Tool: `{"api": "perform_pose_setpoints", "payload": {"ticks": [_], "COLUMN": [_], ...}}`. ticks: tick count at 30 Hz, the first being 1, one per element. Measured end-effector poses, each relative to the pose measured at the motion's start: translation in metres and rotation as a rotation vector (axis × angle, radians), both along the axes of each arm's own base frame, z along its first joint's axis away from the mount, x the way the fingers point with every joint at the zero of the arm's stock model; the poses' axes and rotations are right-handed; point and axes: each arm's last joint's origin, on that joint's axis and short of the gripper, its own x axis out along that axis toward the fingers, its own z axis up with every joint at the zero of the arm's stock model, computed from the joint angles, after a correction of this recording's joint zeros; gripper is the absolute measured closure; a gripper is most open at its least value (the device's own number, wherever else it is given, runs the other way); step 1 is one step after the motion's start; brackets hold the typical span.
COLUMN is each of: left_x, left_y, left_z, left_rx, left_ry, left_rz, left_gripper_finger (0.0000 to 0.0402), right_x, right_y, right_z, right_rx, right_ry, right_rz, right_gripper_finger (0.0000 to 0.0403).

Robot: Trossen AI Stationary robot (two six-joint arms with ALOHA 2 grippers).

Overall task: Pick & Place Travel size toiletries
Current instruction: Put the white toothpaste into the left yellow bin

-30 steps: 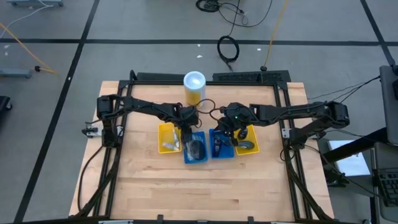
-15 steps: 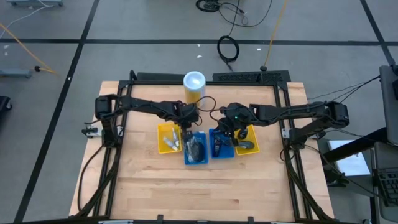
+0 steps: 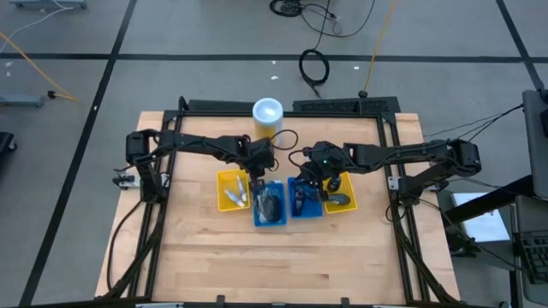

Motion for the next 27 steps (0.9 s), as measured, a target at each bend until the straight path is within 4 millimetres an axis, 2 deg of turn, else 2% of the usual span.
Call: {"api": "perform_pose_setpoints", "payload": {"ticks": [5,15,20,27], "left_x": [-0.001,-0.006,-0.009,-0.017], "left_y": [-0.002,-0.002,-0.002,0.004], "left_z": [0.000,0.005,0.004,0.002], "left_rx": [-0.057,-0.022,0.009,-0.033], "left_ry": [-0.004,0.029,0.062,0.126], "left_rz": [-0.021,-0.046,-0.064,0.025], "left_gripper_finger": [0.0360,0.0286,0.0249,0.0208], "right_x": [-0.002,-0.006,-0.007,-0.009], "right_y": [0.000,-0.001,-0.010,-0.027], "right_z": [-0.009,-0.016,-0.017,-0.016], "right_rx": [0.000,-0.013,-0.155,-0.209], "right_ry": [0.001,0.025,0.033,0.036], "right_rz": [0.000,0.005,-0.025,-0.068], "right_gripper_finger": [0.0351,0.0350,0.0344,0.0344]}}
